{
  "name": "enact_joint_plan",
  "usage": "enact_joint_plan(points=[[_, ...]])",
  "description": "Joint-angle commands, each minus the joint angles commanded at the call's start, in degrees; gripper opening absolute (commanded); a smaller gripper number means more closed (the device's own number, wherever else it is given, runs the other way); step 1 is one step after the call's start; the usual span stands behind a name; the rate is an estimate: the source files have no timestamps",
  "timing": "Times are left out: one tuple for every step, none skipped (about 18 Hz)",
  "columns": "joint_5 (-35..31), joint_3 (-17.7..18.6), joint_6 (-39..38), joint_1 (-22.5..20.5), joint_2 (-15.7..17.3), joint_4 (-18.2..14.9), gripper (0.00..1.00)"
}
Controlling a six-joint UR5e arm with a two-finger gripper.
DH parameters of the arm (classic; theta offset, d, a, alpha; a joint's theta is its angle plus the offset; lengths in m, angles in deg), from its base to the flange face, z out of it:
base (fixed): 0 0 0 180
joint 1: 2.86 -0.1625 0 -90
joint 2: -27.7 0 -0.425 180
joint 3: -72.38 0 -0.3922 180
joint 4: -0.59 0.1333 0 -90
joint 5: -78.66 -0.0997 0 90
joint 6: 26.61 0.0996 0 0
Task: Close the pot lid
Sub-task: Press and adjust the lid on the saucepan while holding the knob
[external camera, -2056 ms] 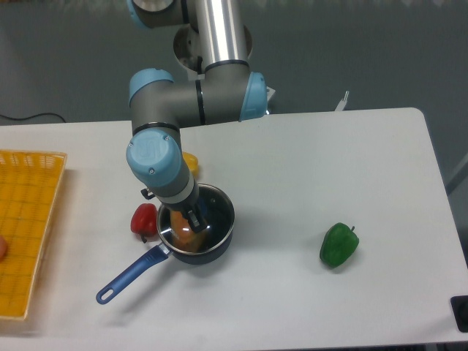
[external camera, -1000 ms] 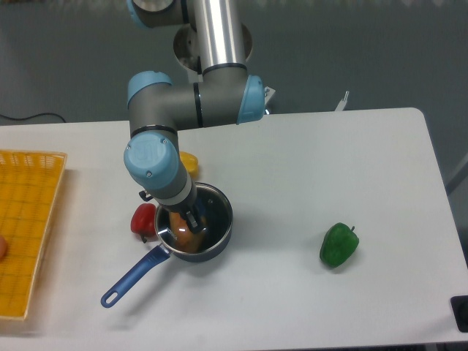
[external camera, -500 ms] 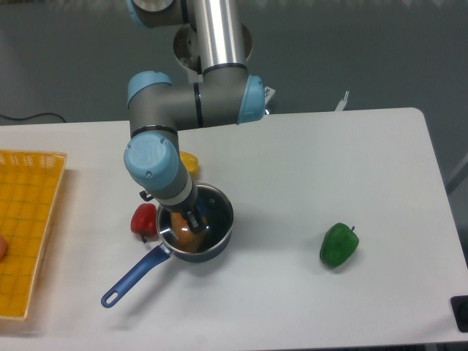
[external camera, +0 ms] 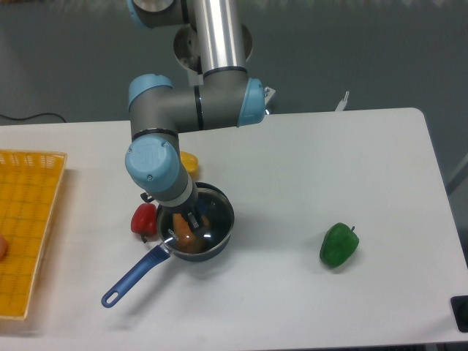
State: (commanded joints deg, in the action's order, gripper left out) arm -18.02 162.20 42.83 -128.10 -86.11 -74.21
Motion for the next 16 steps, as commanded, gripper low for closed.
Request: enact_joint_plan(points=[[0.00,0.00,0.09,0.00,0.00,0.00,0.62],[0.09,-0.09,0.09,0.00,0.00,0.00,0.65],[0.17,-0.09,0.09,0.00,0.00,0.00,0.66],[0.26,-0.09,0.09,-0.09,0.00,-0.09,0.66],[0.26,-0.09,0.18,-0.09,0.00,-0.17,0.68],[0.44,-0.35,0.18,-0.17,0.17,-0.44,0.70],[0.44,-0.35,0.18,-0.26,0.26,-0.53,0.76],[0.44,-0.26,0.18,-0.26,0.26,-0.53,0.85],[0.44,-0.26,0.18,-0.26,0.35,-0.53,0.96],[0.61,-0.26,0.18,-0.35,0.44,-0.53,1.00],[0.62,-0.35,0.09,-0.44,0.53,-0.53,1.00],[0.70,-0.35,-0.17,-0.44,0.61,-0.53,1.00],[1.05,-0.35,-0.35,-0.53,0.61,-0.53,1.00],[1.58,-0.52,-0.61,-0.61,0.61,-0.61,1.00],[2.02,-0.70,-1.05,-0.70,0.70,-0.96,1.00],[2.11,-0.79,-1.05,-0.79,0.70,-1.75,1.00]])
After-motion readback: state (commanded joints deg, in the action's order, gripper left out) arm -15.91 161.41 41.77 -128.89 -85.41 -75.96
